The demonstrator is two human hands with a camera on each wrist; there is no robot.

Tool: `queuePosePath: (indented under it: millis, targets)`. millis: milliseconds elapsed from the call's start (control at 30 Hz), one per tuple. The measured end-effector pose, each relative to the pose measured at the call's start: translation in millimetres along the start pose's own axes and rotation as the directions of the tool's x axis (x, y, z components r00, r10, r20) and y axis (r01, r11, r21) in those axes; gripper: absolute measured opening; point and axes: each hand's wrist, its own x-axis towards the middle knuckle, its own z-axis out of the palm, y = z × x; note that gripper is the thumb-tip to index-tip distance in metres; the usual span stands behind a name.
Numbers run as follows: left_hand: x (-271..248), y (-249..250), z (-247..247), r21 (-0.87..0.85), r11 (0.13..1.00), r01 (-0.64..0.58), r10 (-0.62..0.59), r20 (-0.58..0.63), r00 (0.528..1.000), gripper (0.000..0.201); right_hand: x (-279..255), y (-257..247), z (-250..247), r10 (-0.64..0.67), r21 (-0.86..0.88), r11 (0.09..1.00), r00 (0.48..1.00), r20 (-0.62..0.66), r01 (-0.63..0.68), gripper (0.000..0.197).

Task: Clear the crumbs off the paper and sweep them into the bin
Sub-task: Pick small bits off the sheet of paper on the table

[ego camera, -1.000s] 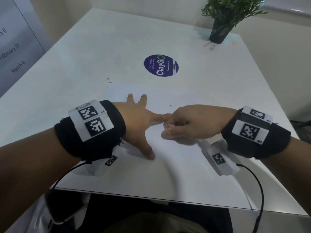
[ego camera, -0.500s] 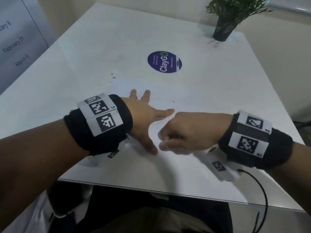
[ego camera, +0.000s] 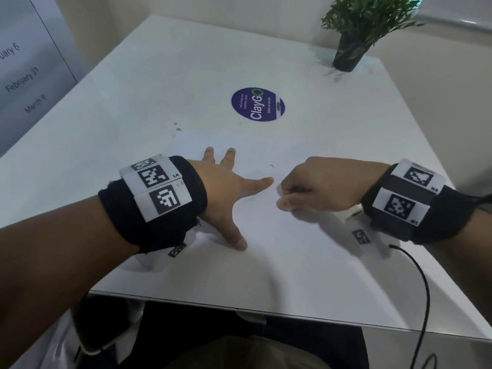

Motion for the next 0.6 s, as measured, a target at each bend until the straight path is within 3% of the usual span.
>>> queuePosePath:
  millis: [100,167,400,467,500,533,567,600]
  targets:
    - [0,0,1,0.003,1.000,-0.004,0.004,-0.011,1.000,0.131,-3,-24,9,-0.089,-0.012,0.996,0.996,-0.015,0.089,0.041]
    - [0,1,1,0.004,1.000,-0.005,0.005,-0.011,1.000,0.132,-5,-38,18,-0.132,0.034,0.991,0.989,0.064,0.130,0.040]
    - [-5,0,-3,-0.008,1.000,-0.006,0.006,0.015,1.000,0.128,-7,14,-4,0.148,-0.056,0.987,0.989,-0.021,-0.149,0.042]
    - [-4,-1,-2,-0.012,1.000,-0.005,0.005,0.008,1.000,0.131,-9,8,-3,0.109,0.026,0.994,0.992,-0.067,-0.107,0.042]
    - [-3,-1,-2,-0.012,1.000,-0.003,0.003,0.000,1.000,0.135,-11,0,-2,0.087,0.173,0.982,0.993,-0.075,-0.073,0.042]
    - [-2,-2,-1,-0.007,1.000,-0.001,0.001,-0.014,1.000,0.141,-11,-8,1,0.074,0.404,0.914,0.995,-0.064,-0.042,0.041]
    - [-1,-3,0,0.000,1.000,0.002,-0.002,-0.033,0.999,0.147,-11,-15,6,0.059,0.670,0.742,0.998,-0.026,-0.026,0.038]
    - [-1,-3,1,0.006,1.000,0.006,-0.006,-0.052,0.999,0.151,-11,-24,13,0.027,0.872,0.487,0.999,0.039,-0.047,0.033]
